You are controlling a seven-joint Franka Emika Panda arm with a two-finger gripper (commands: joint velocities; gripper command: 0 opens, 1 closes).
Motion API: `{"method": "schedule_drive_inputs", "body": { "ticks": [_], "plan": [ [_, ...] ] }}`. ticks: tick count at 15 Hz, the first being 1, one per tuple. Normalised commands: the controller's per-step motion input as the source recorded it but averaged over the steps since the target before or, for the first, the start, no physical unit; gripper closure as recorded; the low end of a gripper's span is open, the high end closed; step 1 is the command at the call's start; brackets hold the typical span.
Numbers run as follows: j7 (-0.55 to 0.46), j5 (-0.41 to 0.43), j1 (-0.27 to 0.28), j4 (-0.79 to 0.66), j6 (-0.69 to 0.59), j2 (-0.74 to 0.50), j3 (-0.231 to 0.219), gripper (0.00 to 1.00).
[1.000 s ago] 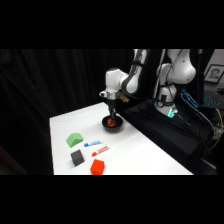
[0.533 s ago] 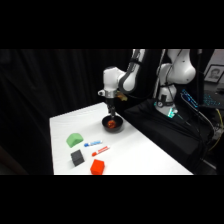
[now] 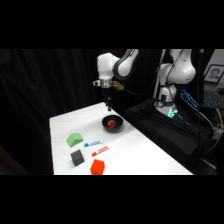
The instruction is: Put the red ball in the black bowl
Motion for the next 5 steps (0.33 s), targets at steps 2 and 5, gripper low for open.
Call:
{"method": "schedule_drive_inputs", "body": {
  "ticks": [2, 5],
  "plan": [
    [0.12, -0.196, -0.053, 0.19, -0.46, -0.31, -0.029, 0.0],
    [0.11, -0.189, -0.045, 0.2, -0.41, -0.25, -0.014, 0.0]
  ]
}}
